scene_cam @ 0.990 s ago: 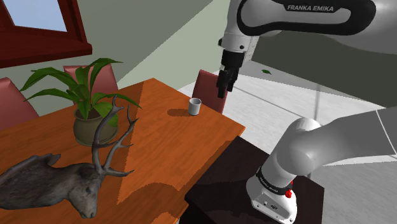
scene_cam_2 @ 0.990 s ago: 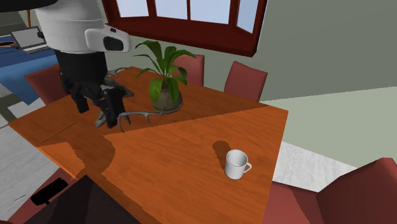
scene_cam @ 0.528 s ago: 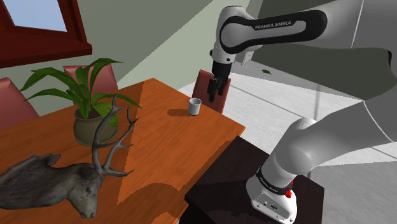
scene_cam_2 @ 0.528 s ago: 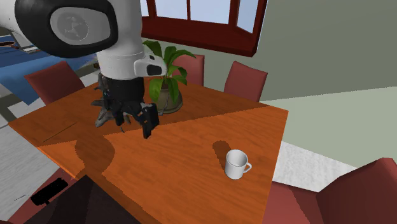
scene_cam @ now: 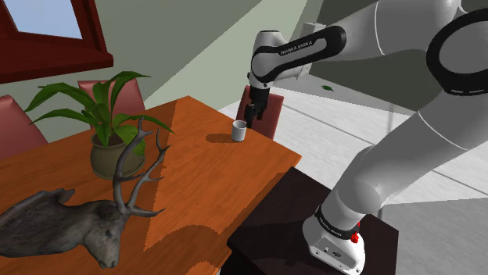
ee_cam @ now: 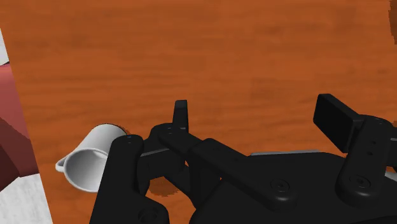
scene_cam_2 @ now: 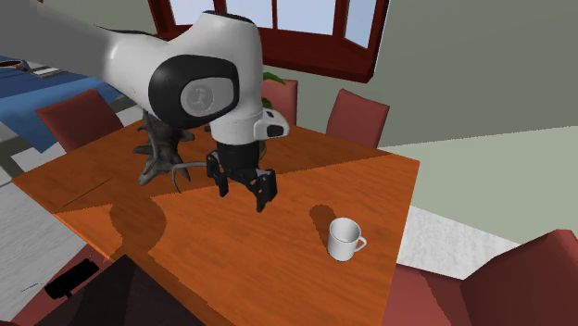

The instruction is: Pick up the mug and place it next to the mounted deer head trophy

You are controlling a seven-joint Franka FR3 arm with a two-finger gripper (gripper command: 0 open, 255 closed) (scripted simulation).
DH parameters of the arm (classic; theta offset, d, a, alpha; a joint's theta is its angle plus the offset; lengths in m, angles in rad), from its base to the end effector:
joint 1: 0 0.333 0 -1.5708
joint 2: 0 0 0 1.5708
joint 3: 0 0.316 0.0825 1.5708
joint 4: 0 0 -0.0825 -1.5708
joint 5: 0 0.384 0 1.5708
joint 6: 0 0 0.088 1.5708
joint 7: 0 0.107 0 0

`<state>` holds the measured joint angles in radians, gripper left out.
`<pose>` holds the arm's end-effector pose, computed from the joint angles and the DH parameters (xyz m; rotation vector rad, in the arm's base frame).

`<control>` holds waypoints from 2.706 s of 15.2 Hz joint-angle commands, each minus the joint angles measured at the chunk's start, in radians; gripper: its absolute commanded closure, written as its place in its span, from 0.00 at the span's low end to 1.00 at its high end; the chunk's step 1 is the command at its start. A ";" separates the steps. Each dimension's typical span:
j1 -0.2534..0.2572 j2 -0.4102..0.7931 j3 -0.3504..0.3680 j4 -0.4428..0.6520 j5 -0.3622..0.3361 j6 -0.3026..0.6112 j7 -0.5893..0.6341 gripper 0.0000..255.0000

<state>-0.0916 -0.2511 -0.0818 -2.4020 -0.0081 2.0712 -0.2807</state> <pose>0.4402 -0.0778 0.4041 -3.1032 -0.1784 0.1173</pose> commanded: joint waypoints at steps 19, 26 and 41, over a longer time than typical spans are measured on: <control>-0.090 0.725 -0.057 0.474 0.011 0.336 -0.144 0.00; -0.110 0.849 -0.053 0.566 0.020 0.379 -0.158 0.00; -0.115 0.886 -0.049 0.572 0.024 0.410 -0.161 1.00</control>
<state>-0.2062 0.6350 -0.1311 -1.8303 0.0161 2.4809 -0.4416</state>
